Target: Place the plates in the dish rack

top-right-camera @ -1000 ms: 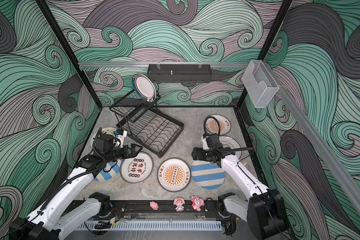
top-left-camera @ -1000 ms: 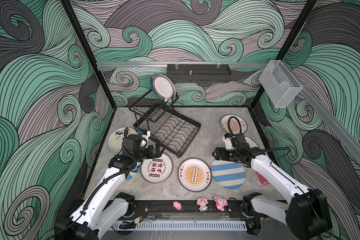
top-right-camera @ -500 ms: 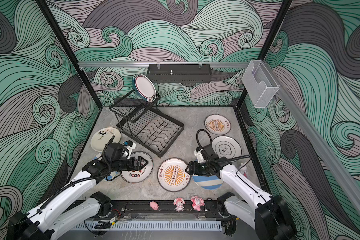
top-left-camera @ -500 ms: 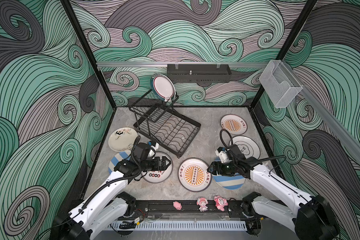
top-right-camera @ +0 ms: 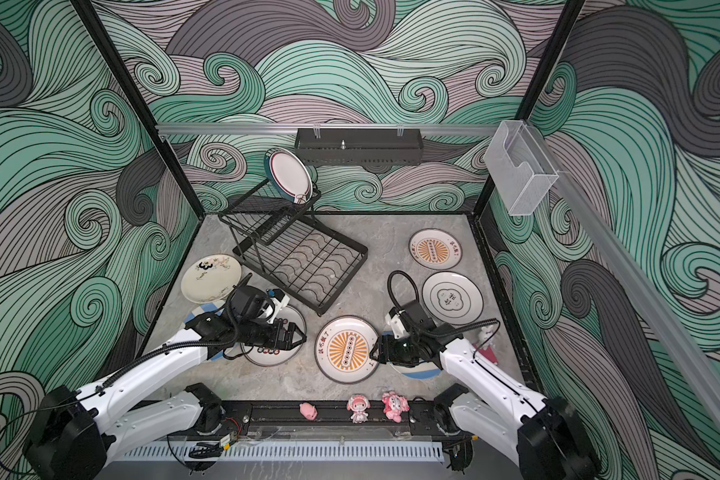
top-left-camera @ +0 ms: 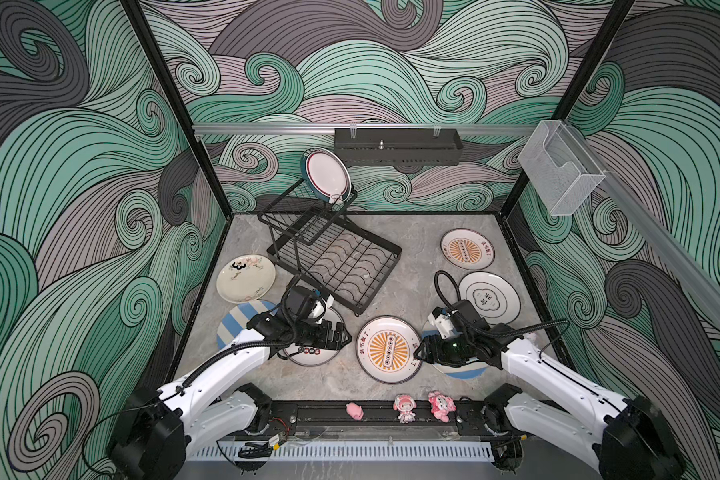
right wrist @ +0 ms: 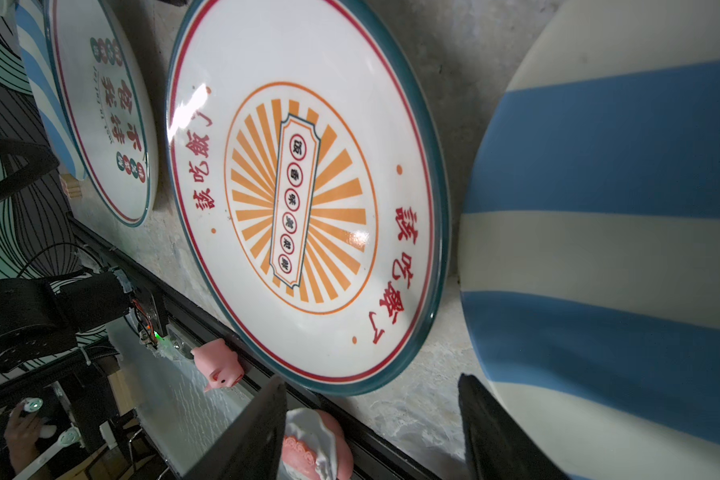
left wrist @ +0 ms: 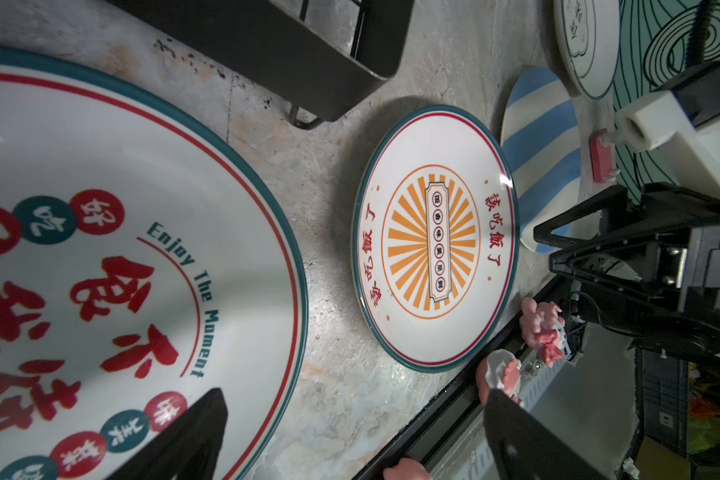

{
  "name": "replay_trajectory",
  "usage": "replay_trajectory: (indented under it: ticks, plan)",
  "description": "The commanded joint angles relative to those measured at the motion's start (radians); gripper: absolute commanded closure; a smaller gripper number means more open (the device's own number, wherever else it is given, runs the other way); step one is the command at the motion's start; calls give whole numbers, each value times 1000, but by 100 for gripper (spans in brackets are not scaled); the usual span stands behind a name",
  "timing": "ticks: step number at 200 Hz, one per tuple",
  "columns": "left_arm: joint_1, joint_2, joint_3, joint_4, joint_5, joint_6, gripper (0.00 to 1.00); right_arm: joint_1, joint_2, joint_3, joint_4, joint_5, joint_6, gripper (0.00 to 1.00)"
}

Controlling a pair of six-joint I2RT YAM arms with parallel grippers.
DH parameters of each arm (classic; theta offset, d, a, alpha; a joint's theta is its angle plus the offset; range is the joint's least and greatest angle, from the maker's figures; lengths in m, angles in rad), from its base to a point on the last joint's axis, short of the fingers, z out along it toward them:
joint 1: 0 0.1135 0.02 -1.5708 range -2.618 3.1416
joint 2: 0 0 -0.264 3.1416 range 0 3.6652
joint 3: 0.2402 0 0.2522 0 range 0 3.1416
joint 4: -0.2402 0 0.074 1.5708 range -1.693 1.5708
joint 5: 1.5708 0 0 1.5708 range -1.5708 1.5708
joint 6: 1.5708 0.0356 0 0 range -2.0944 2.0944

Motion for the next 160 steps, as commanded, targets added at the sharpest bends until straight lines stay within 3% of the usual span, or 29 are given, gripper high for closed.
replay_trajectory:
  ticks: [1,160]
  plan:
    - [-23,13,45,11,10,32,1,7,-7,-23,38,-39,30,36]
    - [-127,186,108,77,-12,117,1,17,36,-82,185,-34,64,45]
